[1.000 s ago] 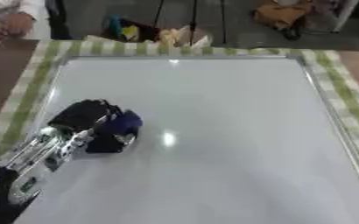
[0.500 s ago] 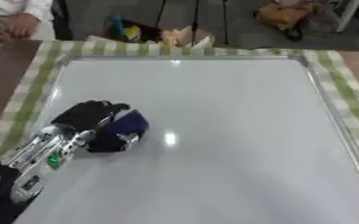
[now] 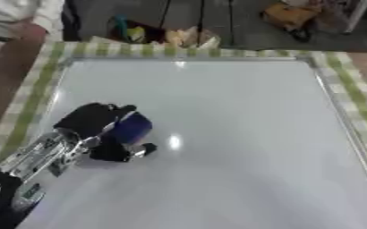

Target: Wipe the whiteboard clean with a brush.

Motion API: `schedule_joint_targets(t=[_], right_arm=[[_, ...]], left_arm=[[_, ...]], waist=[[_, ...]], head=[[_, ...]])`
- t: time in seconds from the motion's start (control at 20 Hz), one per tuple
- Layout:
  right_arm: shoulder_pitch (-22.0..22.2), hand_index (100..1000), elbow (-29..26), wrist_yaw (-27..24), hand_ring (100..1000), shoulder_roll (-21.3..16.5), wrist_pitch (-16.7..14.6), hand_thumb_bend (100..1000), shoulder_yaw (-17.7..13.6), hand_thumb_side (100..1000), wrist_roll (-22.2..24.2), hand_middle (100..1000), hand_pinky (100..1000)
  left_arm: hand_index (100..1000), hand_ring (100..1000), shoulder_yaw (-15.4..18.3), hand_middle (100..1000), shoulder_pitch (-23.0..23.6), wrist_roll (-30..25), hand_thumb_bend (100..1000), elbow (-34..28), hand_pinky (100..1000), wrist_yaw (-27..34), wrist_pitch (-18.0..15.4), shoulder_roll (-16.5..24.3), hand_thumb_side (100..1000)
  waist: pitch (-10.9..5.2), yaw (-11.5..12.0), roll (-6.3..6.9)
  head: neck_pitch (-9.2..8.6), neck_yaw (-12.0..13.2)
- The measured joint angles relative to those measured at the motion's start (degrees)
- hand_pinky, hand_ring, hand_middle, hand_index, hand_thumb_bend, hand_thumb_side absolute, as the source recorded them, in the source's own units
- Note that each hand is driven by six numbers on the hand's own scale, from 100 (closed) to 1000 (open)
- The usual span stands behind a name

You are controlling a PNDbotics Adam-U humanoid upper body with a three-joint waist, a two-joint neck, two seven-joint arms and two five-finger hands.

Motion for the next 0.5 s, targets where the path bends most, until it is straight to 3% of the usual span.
schedule_joint_targets(t=[0.5], right_arm=[[0.06,821,0.0,0.0,838,-0.23,0.12,100,0.0,950,-0.12,768,813]], left_arm=[[917,873,7.88,841,-0.06,4.34,359,-13.18,728,-3.95,4.44,0.03,1000]], waist=[[0.0,0.45,-0.05]], head=[[0.0,-0.56]])
